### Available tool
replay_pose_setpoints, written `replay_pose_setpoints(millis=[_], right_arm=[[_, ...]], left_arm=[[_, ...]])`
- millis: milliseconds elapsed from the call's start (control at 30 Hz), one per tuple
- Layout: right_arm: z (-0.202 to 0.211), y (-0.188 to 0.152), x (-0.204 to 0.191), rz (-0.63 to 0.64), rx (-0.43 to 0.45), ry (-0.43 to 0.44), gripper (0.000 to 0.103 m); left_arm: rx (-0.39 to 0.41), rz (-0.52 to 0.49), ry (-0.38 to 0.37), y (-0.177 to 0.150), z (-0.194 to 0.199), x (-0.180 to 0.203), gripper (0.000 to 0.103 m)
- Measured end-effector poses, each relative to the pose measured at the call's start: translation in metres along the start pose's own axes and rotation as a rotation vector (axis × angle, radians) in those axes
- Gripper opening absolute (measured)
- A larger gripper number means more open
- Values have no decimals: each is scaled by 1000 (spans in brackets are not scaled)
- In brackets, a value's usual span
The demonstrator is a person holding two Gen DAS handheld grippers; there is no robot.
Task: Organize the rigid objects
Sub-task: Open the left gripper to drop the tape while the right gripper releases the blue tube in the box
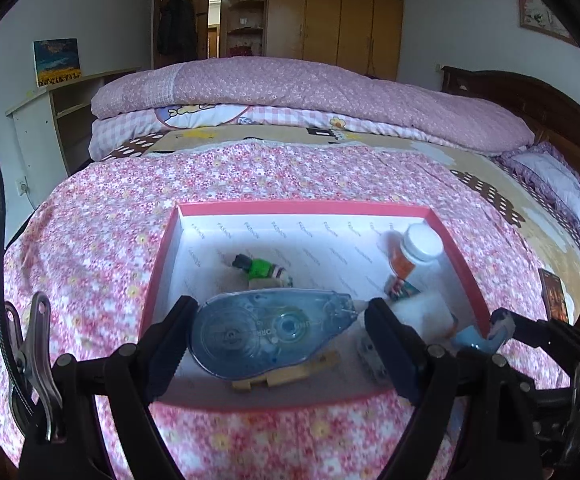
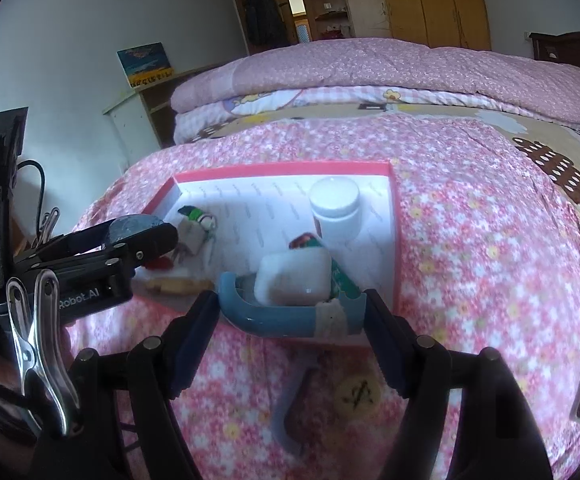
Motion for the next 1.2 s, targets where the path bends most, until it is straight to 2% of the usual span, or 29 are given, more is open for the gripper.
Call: replay_pose_setpoints(millis=[600, 967, 1200], right_arm=[[-49, 36, 8, -18, -31, -33, 74], [-67, 39, 7, 1, -41, -61, 74], [-67, 37, 5, 19, -26, -62, 78]], left_arm=[[-46, 17, 26, 15, -54, -15, 88], [-29, -4, 41, 24, -62, -12, 89], [-114, 48, 39, 28, -79, -20, 88]])
Point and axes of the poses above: each gripper's, at about its wrist camera, not at the fingertips, and z roughly against the way its jaws point, x to its right, y to its top, the point moved 1 cm from there along -z, roughly the way its jaws point, and after that the axes turned 8 degrees about -x, right-handed, at the moved point
